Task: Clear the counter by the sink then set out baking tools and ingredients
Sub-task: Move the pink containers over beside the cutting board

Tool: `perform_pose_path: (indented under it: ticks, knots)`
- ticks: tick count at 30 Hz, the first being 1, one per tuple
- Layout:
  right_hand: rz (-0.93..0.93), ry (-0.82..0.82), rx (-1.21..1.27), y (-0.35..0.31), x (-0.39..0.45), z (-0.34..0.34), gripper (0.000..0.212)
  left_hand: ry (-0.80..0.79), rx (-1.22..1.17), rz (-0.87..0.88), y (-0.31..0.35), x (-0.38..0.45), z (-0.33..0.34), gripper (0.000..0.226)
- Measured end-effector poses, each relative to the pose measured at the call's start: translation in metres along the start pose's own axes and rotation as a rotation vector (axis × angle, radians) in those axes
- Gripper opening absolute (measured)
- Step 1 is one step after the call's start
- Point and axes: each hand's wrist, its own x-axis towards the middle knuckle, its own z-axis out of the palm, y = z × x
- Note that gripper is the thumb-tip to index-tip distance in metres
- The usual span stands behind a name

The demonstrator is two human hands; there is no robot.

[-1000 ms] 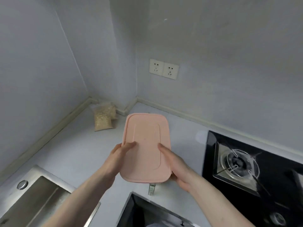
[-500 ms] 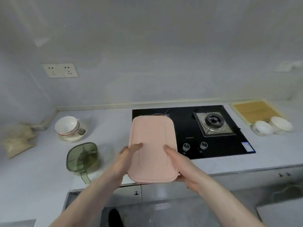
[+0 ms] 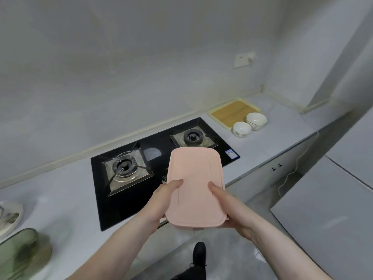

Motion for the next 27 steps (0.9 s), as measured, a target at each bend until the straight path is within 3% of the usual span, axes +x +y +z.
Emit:
perform_pose_path:
  ticks: [3, 17, 27]
  knots:
    - [0.01, 0.038, 0.033, -0.006, 0.007, -0.027, 0.049, -0.059, 0.038, -0.007, 0.017, 0.02, 0.028, 0.027]
    - [0.087, 0.238, 0.143, -0.066, 0.119, -0.177, 0.056, -0.217, 0.149, -0.098, 0.106, 0.187, 0.158, 0.037]
    - [0.103, 0.301, 0.295, -0.076, 0.181, -0.273, 0.048, -0.295, 0.289, -0.149, 0.159, 0.27, 0.253, 0.026]
